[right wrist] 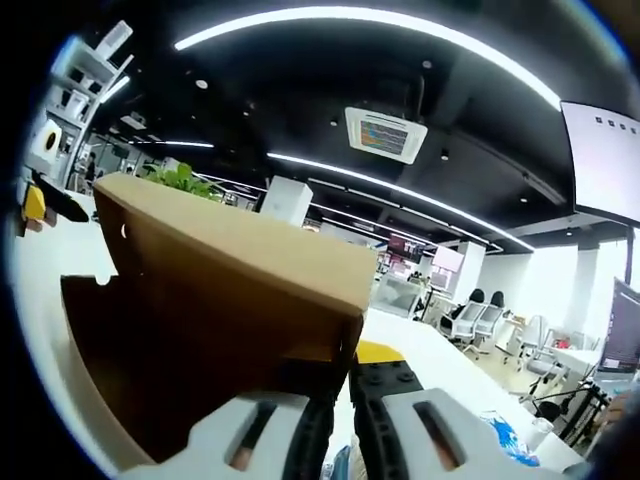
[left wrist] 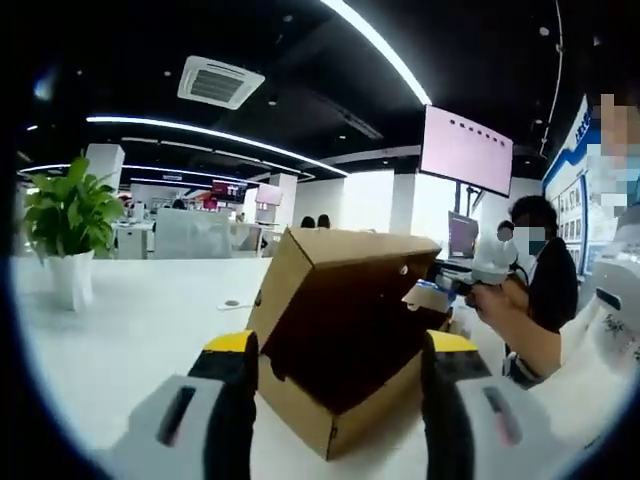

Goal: Operate the shoe box by opening the lid, removing the specified soft item, and placing it in the target area until the item is outside and the box remains undamaged.

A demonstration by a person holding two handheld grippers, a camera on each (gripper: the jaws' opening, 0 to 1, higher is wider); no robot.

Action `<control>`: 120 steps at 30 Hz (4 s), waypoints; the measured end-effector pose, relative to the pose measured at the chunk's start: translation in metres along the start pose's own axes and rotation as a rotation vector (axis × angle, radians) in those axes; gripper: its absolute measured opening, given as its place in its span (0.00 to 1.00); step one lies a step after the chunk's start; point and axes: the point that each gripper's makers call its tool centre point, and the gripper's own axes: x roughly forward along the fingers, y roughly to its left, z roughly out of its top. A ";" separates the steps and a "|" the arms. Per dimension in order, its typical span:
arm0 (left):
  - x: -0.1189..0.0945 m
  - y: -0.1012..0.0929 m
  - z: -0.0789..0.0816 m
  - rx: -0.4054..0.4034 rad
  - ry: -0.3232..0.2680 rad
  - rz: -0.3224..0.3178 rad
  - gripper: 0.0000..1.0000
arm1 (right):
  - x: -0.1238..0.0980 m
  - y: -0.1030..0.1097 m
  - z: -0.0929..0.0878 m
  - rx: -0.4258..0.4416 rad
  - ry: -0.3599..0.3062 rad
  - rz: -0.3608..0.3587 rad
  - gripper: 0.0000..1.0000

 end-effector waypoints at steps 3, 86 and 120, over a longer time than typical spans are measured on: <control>0.002 0.000 0.000 -0.003 0.006 0.011 0.65 | -0.001 0.000 -0.001 -0.003 0.000 0.001 0.01; 0.015 0.013 -0.006 -0.111 -0.030 0.142 0.41 | -0.021 0.046 -0.018 0.266 0.050 0.367 0.35; 0.020 0.017 -0.029 -0.059 0.047 0.167 0.45 | -0.036 0.083 -0.015 0.357 0.080 0.582 0.81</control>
